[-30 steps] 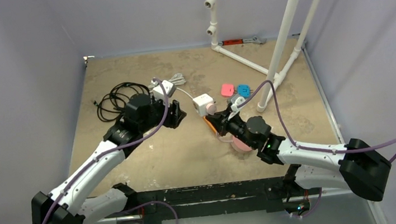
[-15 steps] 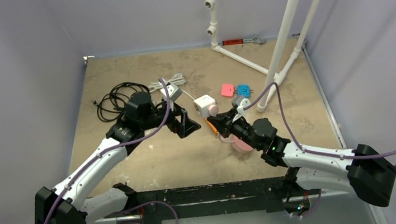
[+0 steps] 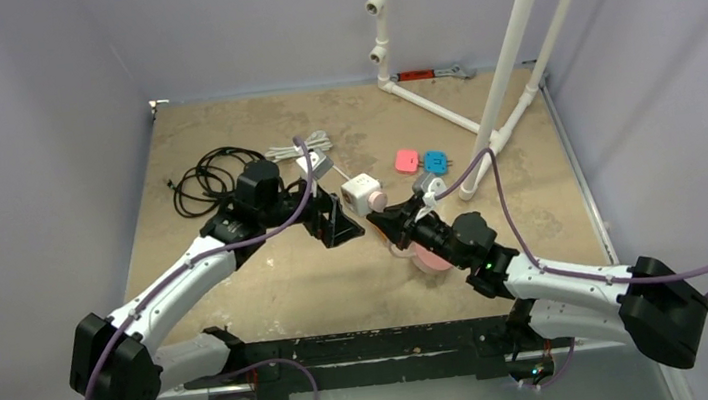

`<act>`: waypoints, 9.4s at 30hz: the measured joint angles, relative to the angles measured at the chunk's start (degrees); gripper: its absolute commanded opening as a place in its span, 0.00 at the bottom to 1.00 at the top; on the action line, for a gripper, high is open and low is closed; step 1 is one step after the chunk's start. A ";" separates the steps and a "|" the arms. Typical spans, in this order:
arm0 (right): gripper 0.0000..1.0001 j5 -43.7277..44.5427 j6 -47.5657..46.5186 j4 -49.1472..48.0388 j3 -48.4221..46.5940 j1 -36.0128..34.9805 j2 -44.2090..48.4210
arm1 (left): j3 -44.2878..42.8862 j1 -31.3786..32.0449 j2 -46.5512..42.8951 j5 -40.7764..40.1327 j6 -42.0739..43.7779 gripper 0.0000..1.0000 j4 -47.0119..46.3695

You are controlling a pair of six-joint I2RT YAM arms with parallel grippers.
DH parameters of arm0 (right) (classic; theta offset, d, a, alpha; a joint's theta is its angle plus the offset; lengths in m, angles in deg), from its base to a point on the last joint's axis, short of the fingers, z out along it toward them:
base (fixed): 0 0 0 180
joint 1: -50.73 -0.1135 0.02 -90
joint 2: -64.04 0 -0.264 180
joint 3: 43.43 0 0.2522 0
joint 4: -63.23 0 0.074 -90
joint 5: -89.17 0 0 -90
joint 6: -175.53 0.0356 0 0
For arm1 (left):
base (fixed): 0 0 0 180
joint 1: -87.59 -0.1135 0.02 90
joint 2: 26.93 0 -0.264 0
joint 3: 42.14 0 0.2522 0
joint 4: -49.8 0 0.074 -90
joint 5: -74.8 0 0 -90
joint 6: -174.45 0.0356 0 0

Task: Pull the plug off the socket
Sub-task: Remove the plug from the socket.

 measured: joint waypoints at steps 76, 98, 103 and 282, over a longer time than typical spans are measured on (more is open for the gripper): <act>0.00 -3.56 -1.07 2.99 -2.67 -0.24 -3.93 | -1.92 2.84 0.15 -15.63 -0.42 0.00 3.61; 0.00 0.48 0.57 -0.11 -8.63 -0.85 -17.73 | 3.85 -3.50 -0.15 -6.93 -1.62 0.00 -4.33; 0.00 3.30 1.29 -0.83 -9.77 -0.96 -19.56 | 4.50 -4.17 -0.15 -6.80 -2.51 0.00 -6.58; 0.00 -3.82 -2.91 3.19 -11.04 -0.83 -18.49 | 1.29 -3.78 -1.77 -14.12 3.56 0.00 4.90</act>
